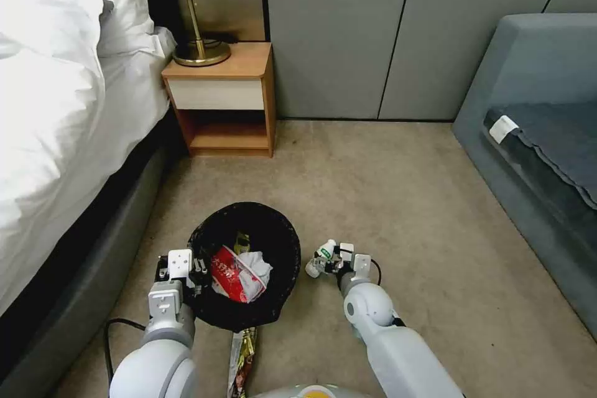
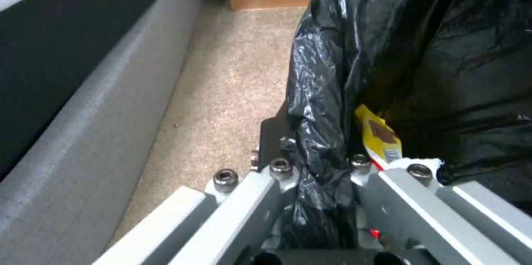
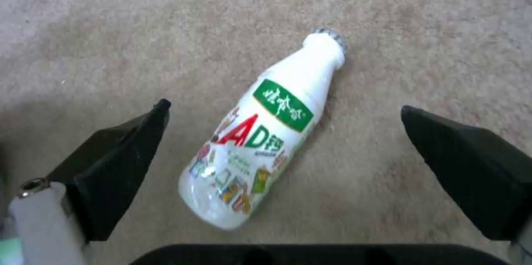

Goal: Pick up the trash bin, then pick up the garbage from the floor and place it into the trash bin.

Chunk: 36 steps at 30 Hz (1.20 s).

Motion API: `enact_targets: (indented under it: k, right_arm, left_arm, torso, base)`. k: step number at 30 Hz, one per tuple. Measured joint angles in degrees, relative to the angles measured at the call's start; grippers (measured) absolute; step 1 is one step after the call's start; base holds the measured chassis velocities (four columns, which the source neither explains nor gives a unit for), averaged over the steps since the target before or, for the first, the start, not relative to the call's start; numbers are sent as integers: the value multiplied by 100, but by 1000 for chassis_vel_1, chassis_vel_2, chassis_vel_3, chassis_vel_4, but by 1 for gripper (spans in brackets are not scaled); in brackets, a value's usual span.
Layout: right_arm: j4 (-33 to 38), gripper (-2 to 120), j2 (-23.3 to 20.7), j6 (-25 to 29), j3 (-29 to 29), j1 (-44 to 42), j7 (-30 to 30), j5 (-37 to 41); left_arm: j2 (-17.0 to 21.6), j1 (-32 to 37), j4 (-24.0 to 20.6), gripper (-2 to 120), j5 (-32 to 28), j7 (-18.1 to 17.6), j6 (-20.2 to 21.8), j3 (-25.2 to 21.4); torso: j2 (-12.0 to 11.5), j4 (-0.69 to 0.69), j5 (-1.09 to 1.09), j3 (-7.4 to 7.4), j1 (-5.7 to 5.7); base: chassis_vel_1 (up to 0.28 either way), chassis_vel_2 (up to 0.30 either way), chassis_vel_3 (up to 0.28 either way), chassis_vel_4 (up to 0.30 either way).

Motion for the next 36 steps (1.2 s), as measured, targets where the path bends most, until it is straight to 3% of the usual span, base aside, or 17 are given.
enact_targets:
  k: [13, 20, 22, 26, 36]
  right_arm:
    - [-969, 96, 433, 253, 76, 328, -237, -232]
    - [-1853, 70, 728, 592, 218, 560, -466, -580]
    - [-1931, 67, 736, 641, 245, 590, -506, -618]
    - [-2091, 47, 734, 778, 300, 646, -636, -691]
    - [-1987, 29, 667, 814, 313, 619, -568, -693]
  left_arm:
    - [-53, 82, -37, 0, 69, 0, -4, 2]
    - [-79, 169, -84, 0, 94, -2, -38, -31]
    - [-84, 176, -91, 0, 98, -2, -41, -31]
    - [-104, 196, -96, 0, 116, -2, -51, -31]
    - [-107, 197, -115, 0, 127, -2, -54, -27]
  torso:
    - [0, 0, 0, 0, 0]
    - [0, 1, 0, -1, 0]
    - [1, 0, -2, -1, 0]
    - [1, -2, -3, -1, -1]
    - [1, 4, 4, 0, 0]
  base:
    - [0, 0, 0, 0]
    - [0, 0, 0, 0]
    - [0, 0, 0, 0]
    - [0, 0, 0, 0]
    - [0, 0, 0, 0]
